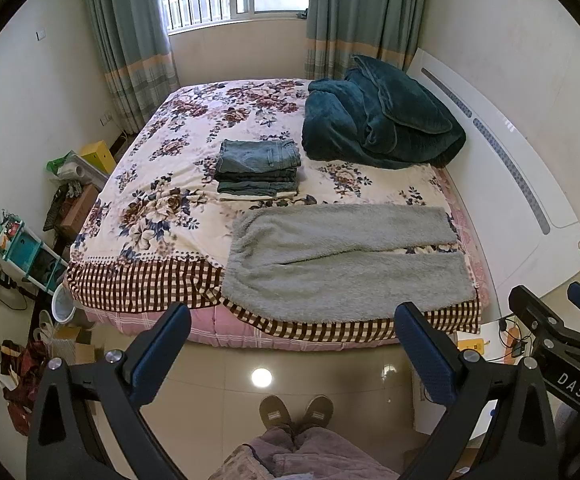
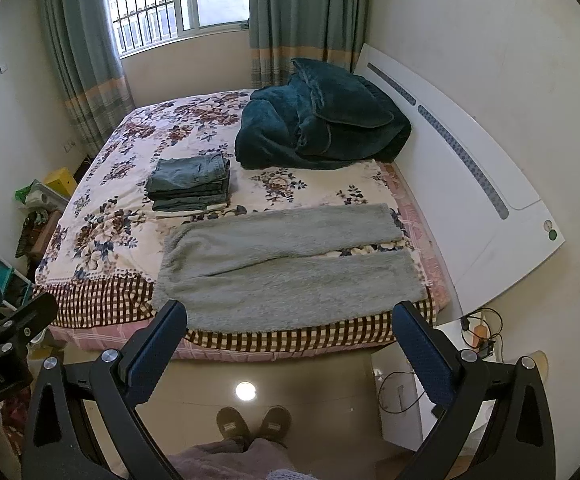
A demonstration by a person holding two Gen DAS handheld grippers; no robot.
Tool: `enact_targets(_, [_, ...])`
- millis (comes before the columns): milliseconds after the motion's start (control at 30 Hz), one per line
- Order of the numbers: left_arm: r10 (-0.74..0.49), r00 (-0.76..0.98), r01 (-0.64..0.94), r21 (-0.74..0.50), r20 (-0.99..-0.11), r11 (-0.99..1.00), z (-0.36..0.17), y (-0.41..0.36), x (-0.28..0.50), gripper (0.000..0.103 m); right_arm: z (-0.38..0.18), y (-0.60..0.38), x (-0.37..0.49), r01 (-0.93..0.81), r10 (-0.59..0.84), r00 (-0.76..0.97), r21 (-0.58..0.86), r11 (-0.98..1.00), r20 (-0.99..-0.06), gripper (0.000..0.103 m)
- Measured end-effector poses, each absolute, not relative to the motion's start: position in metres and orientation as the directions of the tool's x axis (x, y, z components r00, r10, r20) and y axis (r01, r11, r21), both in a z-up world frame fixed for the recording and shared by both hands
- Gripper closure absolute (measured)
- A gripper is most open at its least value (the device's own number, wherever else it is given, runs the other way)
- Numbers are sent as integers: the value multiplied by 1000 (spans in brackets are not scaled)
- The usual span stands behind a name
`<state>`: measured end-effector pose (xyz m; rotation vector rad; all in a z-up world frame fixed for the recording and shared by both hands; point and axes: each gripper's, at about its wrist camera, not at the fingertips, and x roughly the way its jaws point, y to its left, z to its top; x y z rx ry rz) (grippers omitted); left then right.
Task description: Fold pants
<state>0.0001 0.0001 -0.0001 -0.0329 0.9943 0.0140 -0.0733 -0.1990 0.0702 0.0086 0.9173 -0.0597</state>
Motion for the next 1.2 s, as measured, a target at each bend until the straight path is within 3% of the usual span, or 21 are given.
enact_targets(1200, [-7, 550, -23, -24, -835, 999, 22, 15, 21, 0, 71, -187, -73, 44, -28, 606, -2, 999, -795, 0])
